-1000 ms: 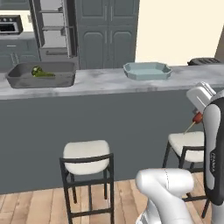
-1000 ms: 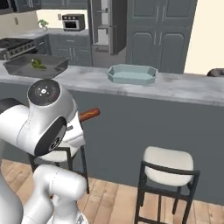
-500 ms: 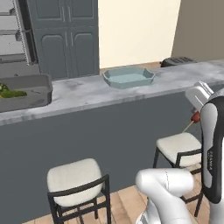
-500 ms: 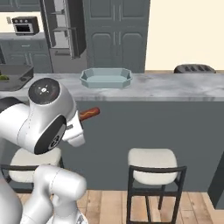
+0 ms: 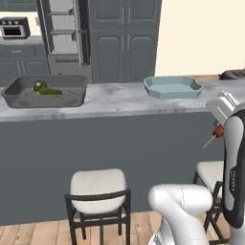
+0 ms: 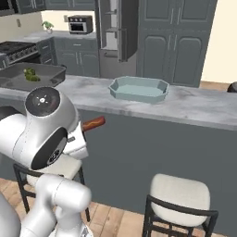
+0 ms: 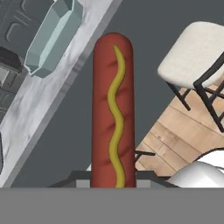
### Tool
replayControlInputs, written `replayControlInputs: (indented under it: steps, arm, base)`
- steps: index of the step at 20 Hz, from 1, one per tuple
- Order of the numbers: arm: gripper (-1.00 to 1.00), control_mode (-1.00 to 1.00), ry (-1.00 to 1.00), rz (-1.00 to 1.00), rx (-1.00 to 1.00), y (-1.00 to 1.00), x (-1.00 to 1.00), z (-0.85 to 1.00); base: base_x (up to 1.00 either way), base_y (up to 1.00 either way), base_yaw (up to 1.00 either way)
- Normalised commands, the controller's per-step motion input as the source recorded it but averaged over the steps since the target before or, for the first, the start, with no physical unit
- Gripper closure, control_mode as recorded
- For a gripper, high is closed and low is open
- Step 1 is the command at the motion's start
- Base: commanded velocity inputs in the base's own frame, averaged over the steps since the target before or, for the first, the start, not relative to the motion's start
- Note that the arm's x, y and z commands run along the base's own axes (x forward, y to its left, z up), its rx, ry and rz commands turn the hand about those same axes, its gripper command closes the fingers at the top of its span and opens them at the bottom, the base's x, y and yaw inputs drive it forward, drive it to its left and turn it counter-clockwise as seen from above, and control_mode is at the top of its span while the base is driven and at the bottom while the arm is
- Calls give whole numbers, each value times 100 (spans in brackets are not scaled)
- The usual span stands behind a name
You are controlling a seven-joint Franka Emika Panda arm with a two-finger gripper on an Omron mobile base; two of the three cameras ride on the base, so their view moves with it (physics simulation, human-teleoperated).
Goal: Place the cold items (cucumber and broccoli) from the fridge in one tupperware on the dining counter. Place the warm items (kebab skewer and hot dog) in the stove area in another tupperware.
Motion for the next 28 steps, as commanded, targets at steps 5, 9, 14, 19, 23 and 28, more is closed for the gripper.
replayControlInputs:
  steps: [5, 9, 14, 19, 23, 28]
  arm:
    - [100, 100, 0, 0, 0, 0, 0, 0]
    - [100, 100, 0, 0, 0, 0, 0, 0]
    - [100, -100, 6, -8, 0, -7, 37, 18]
    - [100, -100, 31, -1, 0, -5, 99, 47]
    - [100, -100, 38, 59, 0, 0, 72, 17]
    - [100, -100, -2, 99, -3, -11, 52, 0]
  base:
    - [76, -17, 10]
    - [76, -18, -7]
    - [50, -8, -12]
    - [0, 0, 0]
    - [0, 0, 0]
    - [0, 0, 0]
